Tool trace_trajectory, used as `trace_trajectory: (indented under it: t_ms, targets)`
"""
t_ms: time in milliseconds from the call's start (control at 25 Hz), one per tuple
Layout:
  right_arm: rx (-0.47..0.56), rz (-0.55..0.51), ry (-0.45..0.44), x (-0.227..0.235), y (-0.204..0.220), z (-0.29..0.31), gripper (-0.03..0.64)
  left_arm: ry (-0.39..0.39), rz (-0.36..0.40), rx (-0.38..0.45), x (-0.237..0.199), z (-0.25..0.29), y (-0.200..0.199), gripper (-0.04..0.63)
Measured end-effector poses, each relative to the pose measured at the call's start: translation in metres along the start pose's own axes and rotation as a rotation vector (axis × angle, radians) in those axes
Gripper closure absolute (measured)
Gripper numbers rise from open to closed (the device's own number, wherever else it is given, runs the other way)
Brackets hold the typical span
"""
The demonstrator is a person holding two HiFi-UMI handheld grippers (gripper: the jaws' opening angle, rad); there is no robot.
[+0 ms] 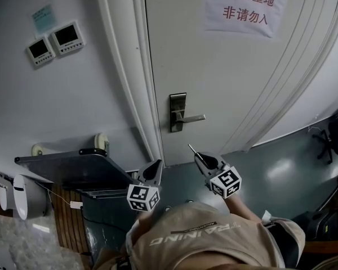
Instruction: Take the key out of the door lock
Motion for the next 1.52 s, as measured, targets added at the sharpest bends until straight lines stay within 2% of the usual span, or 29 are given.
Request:
trace_trajectory:
  t_ms: [440, 600, 800, 1160, 1280, 1520]
  targets:
    - [0.009, 0.028, 0.045, 0.037, -0.004, 0.023, 0.600, 0.078, 0.034, -0.024, -0.015, 0.057, -0.023, 0.586]
    - [0.004, 0.043, 0.033, 0.043, -0.009, 0.035, 0.600, 0.103, 0.036, -0.045, -0.016, 0.071, -0.031, 0.586]
    - [-0.005, 0.052, 0.004, 0.040, -0.020, 0.040, 0.600, 0.116, 0.027, -0.077, -0.014, 0.077, -0.040, 0.586]
    - [0.020, 0.067, 0.006, 0.049, -0.040, 0.042, 0.600, 0.134, 0.046, -0.084, -0.010, 0.086, -0.063, 0.586]
    - [0.012, 0.087, 0.015, 0.045, -0.040, 0.035, 0.600, 0.145, 0.040, -0.106, -0.005, 0.085, -0.063, 0.586]
    - [-0.008, 0.102, 0.031, 0.041, -0.033, 0.027, 0.600, 0.149, 0.056, -0.096, 0.000, 0.079, -0.064, 0.586]
Point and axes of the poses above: the fingertips, and each gripper's own axes: z forward along the fingers, x to its right, y out of its underside, the point moved 6 cm from there along -z, backward along the fingers, and after that the axes turned 4 degrees about -z, right-handed, at the moved point
